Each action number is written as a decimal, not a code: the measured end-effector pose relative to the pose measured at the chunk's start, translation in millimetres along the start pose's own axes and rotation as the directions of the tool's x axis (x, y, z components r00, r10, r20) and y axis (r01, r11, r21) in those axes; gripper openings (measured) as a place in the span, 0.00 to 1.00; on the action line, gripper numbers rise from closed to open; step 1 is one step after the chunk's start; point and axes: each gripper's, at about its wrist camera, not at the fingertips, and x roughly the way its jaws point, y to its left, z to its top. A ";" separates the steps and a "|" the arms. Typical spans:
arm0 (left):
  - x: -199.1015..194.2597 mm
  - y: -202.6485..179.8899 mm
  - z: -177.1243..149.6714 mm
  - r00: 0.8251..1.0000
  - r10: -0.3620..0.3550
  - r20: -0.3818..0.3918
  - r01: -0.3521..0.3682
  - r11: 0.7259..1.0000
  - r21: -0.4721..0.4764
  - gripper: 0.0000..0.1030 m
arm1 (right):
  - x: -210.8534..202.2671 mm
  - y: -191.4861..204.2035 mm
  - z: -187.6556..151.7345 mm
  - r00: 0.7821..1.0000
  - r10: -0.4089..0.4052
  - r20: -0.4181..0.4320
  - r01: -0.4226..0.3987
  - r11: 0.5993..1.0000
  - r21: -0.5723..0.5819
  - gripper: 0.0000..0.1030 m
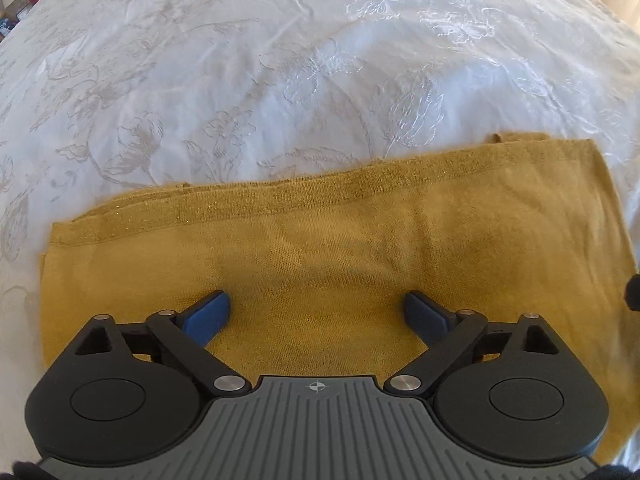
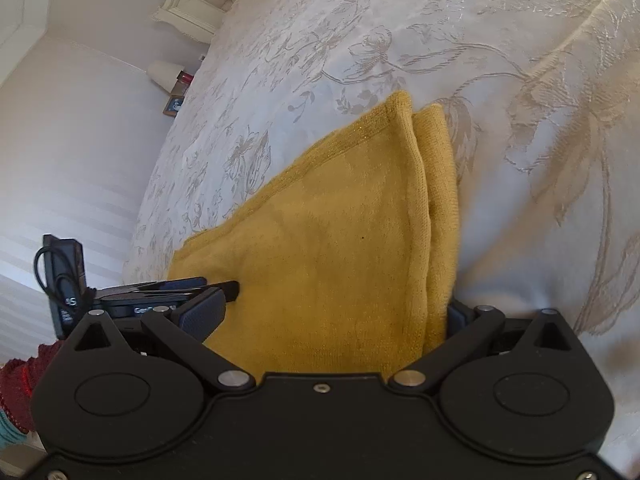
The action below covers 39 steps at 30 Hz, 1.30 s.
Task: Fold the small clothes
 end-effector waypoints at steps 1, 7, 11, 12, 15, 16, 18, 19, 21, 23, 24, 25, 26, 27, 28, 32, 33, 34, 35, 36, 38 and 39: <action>1.9 0.6 0.7 1.000 -0.002 -0.007 0.002 1.000 -0.011 0.99 | -0.2 0.3 0.3 1.000 0.006 -0.007 -0.006 1.000 -0.004 1.00; -12.3 2.5 -2.1 1.000 0.000 0.004 0.000 1.000 -0.010 0.98 | -8.5 -4.2 -6.8 0.998 0.051 -0.035 -0.051 0.999 0.002 0.99; -35.4 0.3 -27.9 1.000 -0.009 0.021 0.010 0.999 -0.038 0.98 | -13.8 -6.0 -10.9 0.997 0.062 -0.046 -0.061 0.998 0.014 0.99; -38.7 -0.6 -34.3 1.000 -0.018 0.013 0.019 0.999 -0.047 0.98 | -15.3 -6.1 -12.8 0.997 0.060 -0.047 -0.059 0.998 0.012 0.98; -33.9 -4.6 -53.5 0.999 -0.013 -0.031 0.012 0.999 -0.043 0.98 | -18.7 -4.0 -18.6 0.998 0.048 -0.045 -0.047 0.999 0.019 0.98; -29.3 -4.2 -56.4 0.999 -0.013 -0.043 0.011 0.999 -0.043 0.99 | -18.9 -3.1 -19.7 0.998 0.044 -0.045 -0.043 0.999 0.024 0.97; -22.8 -0.1 -56.1 0.997 -0.030 -0.065 0.026 0.998 -0.058 0.99 | -18.9 -1.1 -20.6 0.999 0.024 -0.045 -0.022 0.999 0.032 0.91; -23.8 1.5 -54.4 0.997 -0.035 -0.062 0.031 0.998 -0.063 0.99 | -18.8 -0.6 -20.7 0.999 0.012 -0.050 -0.010 0.999 0.039 0.88; -32.7 8.1 -51.1 0.998 -0.054 -0.030 0.051 0.995 -0.089 0.98 | -16.1 0.7 -18.6 0.998 -0.015 -0.069 0.020 0.998 0.063 0.63; -45.4 17.1 -52.7 0.998 -0.061 0.019 0.063 0.991 -0.121 0.98 | -15.2 3.9 -18.9 0.995 -0.052 -0.080 0.058 0.996 0.075 0.51; -52.6 22.9 -55.5 0.998 -0.058 0.039 0.063 0.988 -0.138 0.98 | -14.7 6.9 -19.2 0.994 -0.077 -0.083 0.082 0.994 0.070 0.44; -58.7 28.6 -59.1 0.997 -0.059 0.053 0.066 0.986 -0.152 0.98 | -14.6 10.5 -19.7 0.991 -0.103 -0.086 0.108 0.992 0.059 0.41; -63.5 34.8 -62.6 0.996 -0.063 0.062 0.072 0.984 -0.165 0.98 | -14.1 14.9 -20.0 0.987 -0.132 -0.090 0.136 0.990 0.047 0.29; -69.3 42.4 -68.1 0.995 -0.068 0.069 0.079 0.981 -0.178 0.98 | -14.2 19.3 -20.5 0.985 -0.148 -0.089 0.152 0.988 0.040 0.24; -73.2 49.1 -72.3 0.995 -0.071 0.072 0.083 0.979 -0.185 0.98 | -15.0 24.9 -20.7 0.982 -0.169 -0.080 0.172 0.985 0.033 0.24; -90.9 79.9 -90.7 0.994 -0.067 0.087 0.084 0.976 -0.203 0.98 | -19.5 56.5 -18.4 0.968 -0.249 -0.043 0.249 0.968 0.005 0.22; -95.6 88.3 -95.1 0.993 -0.068 0.094 0.087 0.974 -0.209 0.98 | -20.8 66.8 -16.9 0.965 -0.261 -0.034 0.261 0.965 -0.006 0.22; -98.8 97.0 -98.0 0.992 -0.071 0.100 0.092 0.972 -0.218 0.98 | -20.9 78.7 -15.8 0.962 -0.271 -0.026 0.271 0.963 -0.019 0.22; -100.9 106.1 -100.0 0.992 -0.076 0.104 0.098 0.969 -0.228 0.98 | -20.0 90.9 -14.6 0.960 -0.281 -0.021 0.280 0.960 -0.032 0.22; -104.3 117.3 -103.5 0.991 -0.083 0.105 0.107 0.964 -0.242 0.98 | -18.3 103.2 -13.3 0.957 -0.288 -0.018 0.287 0.957 -0.046 0.22; -105.7 137.3 -107.9 0.990 -0.103 0.098 0.125 0.956 -0.265 0.98 | -11.9 129.2 -10.9 0.957 -0.289 -0.015 0.288 0.955 -0.078 0.22; -105.6 146.6 -109.3 0.989 -0.114 0.095 0.136 0.952 -0.273 0.98 | -5.4 144.1 -10.0 0.956 -0.292 -0.015 0.289 0.952 -0.101 0.22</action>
